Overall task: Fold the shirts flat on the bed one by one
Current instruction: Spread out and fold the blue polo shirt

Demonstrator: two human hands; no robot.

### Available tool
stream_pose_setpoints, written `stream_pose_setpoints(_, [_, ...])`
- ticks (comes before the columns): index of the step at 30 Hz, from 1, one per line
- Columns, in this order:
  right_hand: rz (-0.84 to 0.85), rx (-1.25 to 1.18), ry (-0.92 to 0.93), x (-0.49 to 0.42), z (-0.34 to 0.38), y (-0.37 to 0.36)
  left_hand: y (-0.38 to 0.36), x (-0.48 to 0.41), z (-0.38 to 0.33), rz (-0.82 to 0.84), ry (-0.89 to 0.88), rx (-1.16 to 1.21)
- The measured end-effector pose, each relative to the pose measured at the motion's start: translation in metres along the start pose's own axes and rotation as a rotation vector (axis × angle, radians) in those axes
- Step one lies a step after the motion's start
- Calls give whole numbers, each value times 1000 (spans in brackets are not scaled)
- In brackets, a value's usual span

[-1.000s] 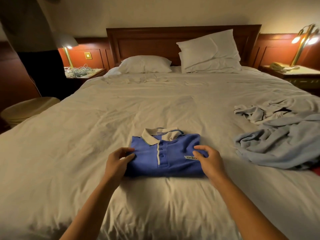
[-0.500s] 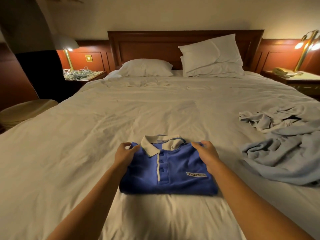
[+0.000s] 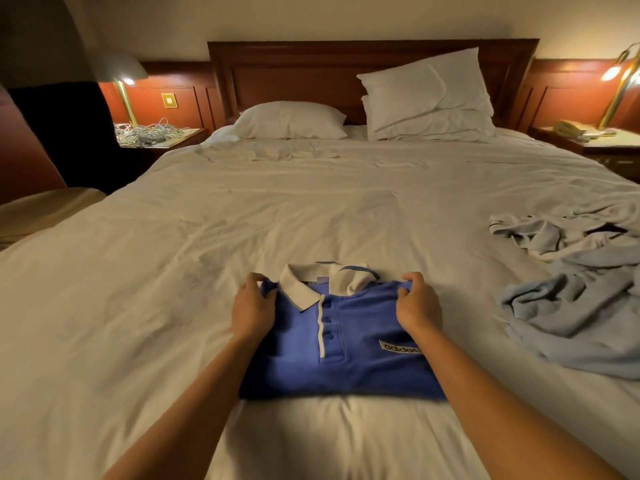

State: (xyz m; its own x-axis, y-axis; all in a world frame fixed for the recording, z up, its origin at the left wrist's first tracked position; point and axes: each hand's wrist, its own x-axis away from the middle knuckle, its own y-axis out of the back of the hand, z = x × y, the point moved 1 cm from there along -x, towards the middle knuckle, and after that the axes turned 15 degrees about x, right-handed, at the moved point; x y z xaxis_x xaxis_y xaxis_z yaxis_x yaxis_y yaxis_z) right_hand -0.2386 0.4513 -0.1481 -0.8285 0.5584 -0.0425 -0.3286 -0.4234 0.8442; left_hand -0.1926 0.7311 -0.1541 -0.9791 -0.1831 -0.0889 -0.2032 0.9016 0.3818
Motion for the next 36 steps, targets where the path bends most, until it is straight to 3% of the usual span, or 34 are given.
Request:
stream_pose_setpoints(3, [32, 91, 88, 8, 7, 10, 10, 6, -11, 49, 35, -24])
stream_pose_setpoints(7, [217, 268, 290, 47, -2, 18, 33, 46, -20, 186, 23, -79])
stream_pose_setpoints(9, [295, 371, 428, 68, -13, 16, 37, 74, -23, 271, -103, -223])
stream_pose_setpoints(11, [289, 645, 657, 91, -28, 13, 35, 103, -22, 436, -193, -498])
stream_pose_setpoints(12, [280, 717, 686, 101, -36, 14, 34, 114, -18, 519, -214, -630])
stream_pose_setpoints(15, [263, 769, 616, 121, -52, 25, 41, 129, -6, 598, -193, -785])
stream_pose_setpoints(18, [276, 574, 455, 129, -49, 33, 52, 131, -5, 620, -209, -907])
stream_pose_setpoints(20, [179, 241, 266, 129, -47, 40, 59, 131, -11, 517, -118, -771])
stream_pose_setpoints(23, [108, -189, 112, 133, -48, 48, 75, 135, -17, 169, 55, -262])
stream_pose_setpoints(25, [72, -343, 73, 137, -54, 52, 83, 141, -17, 126, 113, 1])
stream_pose_setpoints(30, [-81, -361, 101, 145, -61, 59, 98, 150, -14, 49, 95, 219])
stream_pose_setpoints(36, [-171, -346, 141, 147, -46, 61, 90, 145, -23, 186, 112, 257])
